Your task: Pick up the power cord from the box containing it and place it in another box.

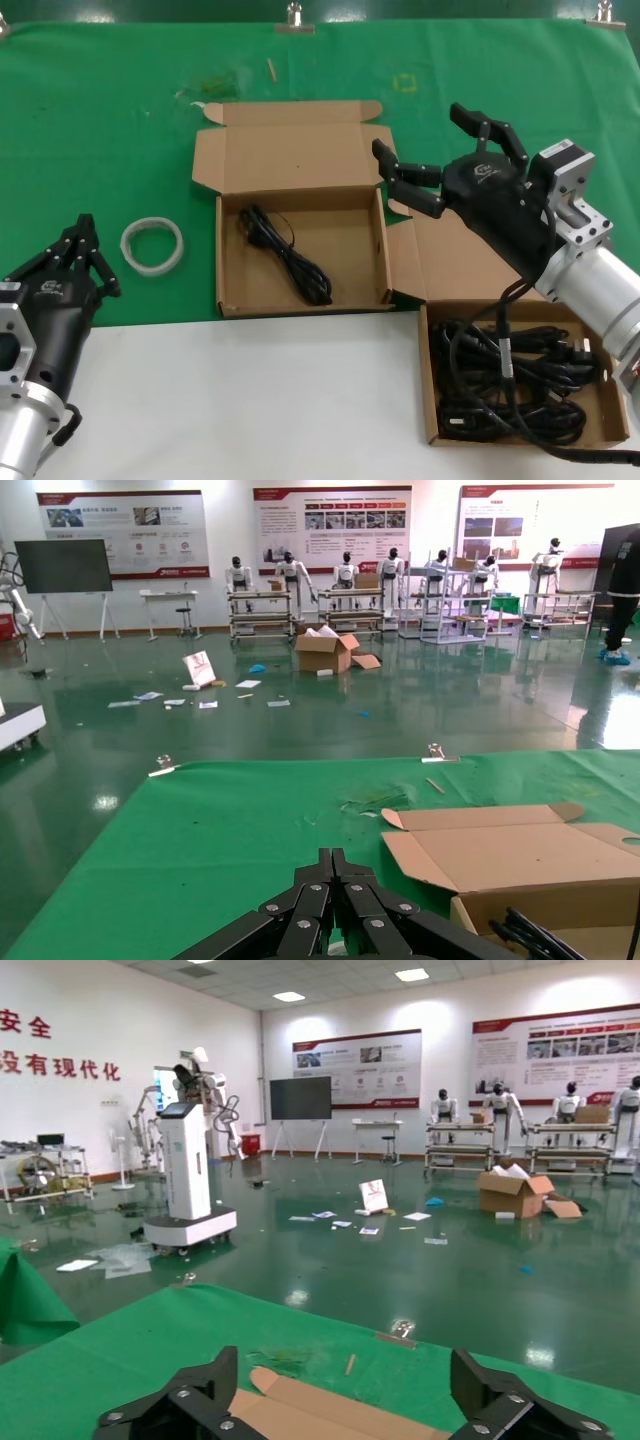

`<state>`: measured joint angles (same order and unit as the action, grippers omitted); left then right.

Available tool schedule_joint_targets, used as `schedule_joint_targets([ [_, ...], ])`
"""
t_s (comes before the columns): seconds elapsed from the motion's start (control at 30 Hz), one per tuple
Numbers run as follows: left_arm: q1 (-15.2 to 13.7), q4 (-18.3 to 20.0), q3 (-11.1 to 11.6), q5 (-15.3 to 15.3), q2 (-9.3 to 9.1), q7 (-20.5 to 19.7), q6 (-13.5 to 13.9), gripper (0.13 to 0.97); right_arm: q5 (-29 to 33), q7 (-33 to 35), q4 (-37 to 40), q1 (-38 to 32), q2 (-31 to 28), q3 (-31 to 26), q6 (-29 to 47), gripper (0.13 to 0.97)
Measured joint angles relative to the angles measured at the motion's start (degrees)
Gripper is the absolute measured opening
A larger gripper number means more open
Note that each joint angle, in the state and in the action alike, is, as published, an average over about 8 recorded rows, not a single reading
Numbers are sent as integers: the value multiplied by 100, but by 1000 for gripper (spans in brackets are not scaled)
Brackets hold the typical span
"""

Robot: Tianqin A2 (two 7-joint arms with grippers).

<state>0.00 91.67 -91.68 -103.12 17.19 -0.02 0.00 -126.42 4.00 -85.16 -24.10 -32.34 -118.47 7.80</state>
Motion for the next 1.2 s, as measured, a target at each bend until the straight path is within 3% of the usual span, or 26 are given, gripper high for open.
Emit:
schedule_joint_targets([
  [0.27,0,0,0,0,0,0,0,178,200,-36,-53,202,130,224,-67,794],
  [0.43,0,0,0,0,0,0,0,244,354,-63,-96,362,231,402,-119,881],
  [0.67,0,0,0,0,0,0,0,283,574,-100,-158,590,374,656,-192,908],
  [0.97,0,0,0,-1,0,0,0,455,859,-149,-238,886,559,984,-288,958],
  [1.2,0,0,0,-1,0,0,0,645,1081,-187,-301,1116,704,1241,-362,966],
])
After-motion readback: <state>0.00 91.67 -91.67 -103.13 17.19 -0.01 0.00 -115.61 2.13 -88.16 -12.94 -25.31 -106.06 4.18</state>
